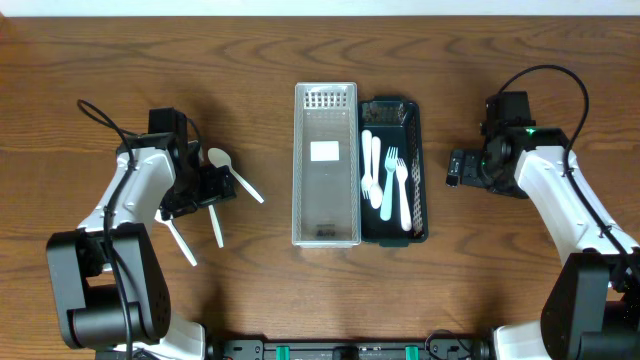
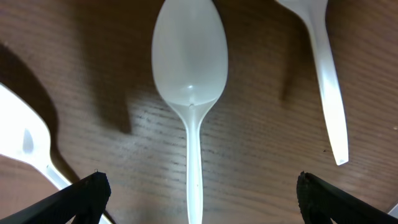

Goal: Pack container
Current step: 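Move left gripper over the middle white spoon on the left, then lower left gripper and grasp the white spoon by its handle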

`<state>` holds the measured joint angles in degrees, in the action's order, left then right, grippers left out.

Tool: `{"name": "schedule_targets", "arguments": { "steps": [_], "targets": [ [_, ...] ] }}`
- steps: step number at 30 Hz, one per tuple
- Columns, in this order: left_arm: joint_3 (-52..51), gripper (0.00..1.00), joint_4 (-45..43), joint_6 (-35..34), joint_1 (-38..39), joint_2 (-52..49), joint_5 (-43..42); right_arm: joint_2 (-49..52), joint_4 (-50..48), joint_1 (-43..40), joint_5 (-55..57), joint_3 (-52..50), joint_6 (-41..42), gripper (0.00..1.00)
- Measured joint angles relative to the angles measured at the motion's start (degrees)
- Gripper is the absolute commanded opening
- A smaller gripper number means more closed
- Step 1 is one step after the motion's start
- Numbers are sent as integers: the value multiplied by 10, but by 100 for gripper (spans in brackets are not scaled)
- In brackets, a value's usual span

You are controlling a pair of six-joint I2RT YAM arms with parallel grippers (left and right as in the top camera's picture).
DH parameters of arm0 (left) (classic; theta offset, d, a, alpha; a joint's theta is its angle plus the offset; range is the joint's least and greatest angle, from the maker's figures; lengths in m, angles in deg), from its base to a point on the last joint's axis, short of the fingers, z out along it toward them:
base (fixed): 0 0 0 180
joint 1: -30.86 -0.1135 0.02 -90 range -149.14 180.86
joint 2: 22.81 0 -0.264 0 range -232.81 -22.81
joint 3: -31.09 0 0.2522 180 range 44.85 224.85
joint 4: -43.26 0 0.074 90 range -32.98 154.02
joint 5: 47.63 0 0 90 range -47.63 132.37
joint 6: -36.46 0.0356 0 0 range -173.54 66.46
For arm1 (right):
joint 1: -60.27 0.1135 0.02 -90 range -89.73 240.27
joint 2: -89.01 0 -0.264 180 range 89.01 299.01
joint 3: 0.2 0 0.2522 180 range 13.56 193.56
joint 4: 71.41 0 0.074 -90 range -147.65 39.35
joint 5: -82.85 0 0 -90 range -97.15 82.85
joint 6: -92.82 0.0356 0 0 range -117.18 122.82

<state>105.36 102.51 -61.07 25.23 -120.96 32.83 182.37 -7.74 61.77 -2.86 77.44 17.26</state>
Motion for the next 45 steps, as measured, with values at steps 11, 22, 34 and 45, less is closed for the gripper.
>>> {"name": "schedule_targets", "arguments": {
  "steps": [11, 22, 34, 45],
  "targets": [
    [-1, 99, -24, 10, 0, -32, -6, 0, 3, 0, 0, 0, 0, 99],
    [3, 93, -28, 14, 0, -65, 0, 0, 4, 0, 0, 0, 0, 99],
    [3, 46, -29, 16, 0, -69, 13, 0, 5, 0, 0, 0, 0, 99],
    [3, 20, -24, 16, 0, -71, 11, 0, 6, 0, 0, 0, 0, 99]
  ]
}}
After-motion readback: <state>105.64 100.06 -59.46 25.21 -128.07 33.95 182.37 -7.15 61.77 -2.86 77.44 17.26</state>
